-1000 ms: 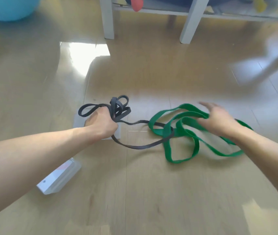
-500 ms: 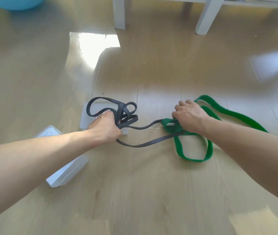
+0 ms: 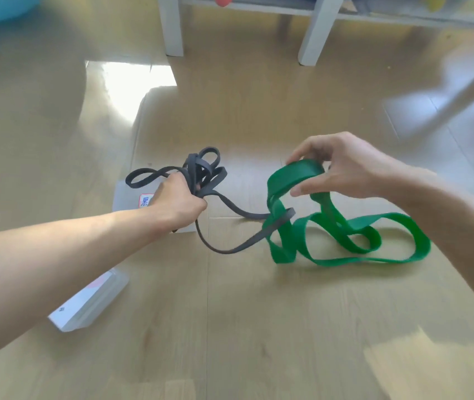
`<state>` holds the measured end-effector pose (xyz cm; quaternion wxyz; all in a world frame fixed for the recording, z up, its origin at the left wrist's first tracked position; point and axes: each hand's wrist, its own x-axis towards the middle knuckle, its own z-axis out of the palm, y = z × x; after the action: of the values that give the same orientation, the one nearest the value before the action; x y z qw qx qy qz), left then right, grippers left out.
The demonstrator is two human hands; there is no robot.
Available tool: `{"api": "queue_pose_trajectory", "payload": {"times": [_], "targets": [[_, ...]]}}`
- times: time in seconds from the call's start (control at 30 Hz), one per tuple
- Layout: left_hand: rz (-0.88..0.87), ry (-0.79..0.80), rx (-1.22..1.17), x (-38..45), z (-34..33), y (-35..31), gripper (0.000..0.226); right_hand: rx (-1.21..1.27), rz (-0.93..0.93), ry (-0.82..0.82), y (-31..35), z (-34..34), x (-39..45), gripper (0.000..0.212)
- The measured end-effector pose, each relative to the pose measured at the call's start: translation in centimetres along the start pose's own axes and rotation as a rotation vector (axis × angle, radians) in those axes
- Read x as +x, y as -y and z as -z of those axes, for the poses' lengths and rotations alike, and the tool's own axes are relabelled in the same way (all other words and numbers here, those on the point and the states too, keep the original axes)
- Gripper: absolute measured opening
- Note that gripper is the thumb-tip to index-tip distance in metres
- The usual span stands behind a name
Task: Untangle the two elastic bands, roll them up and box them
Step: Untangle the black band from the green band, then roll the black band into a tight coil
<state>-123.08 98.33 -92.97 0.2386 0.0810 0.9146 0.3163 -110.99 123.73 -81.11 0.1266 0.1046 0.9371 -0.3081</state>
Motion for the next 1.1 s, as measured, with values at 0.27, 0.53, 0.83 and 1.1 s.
{"api": "queue_pose_trajectory", "payload": {"times": [0.27,0.53,0.83,1.1], "targets": [[-0.077,-0.036,0.489,-0.5,1.8,2.9,0.025,0.649,0.133,-0.250,0.3,0.8,-1.1,0.037],[-0.031,0.053,0.323,-0.6,1.7,3.3,0.023,0.435,-0.062,-0.766,-5.2,2.9,-0.4,0.028],[-0.155,0.226,-0.306,-3.7,2.1,-0.6,0.024,-0.040,-0.154,-0.185,-3.8,-4.7,-0.6,0.104],[0.061,0.130,-0.546,-3.8,1.8,-1.7,0.061,0.427,-0.147,0.134,2.3,-16.3,1.0,0.011]]}}
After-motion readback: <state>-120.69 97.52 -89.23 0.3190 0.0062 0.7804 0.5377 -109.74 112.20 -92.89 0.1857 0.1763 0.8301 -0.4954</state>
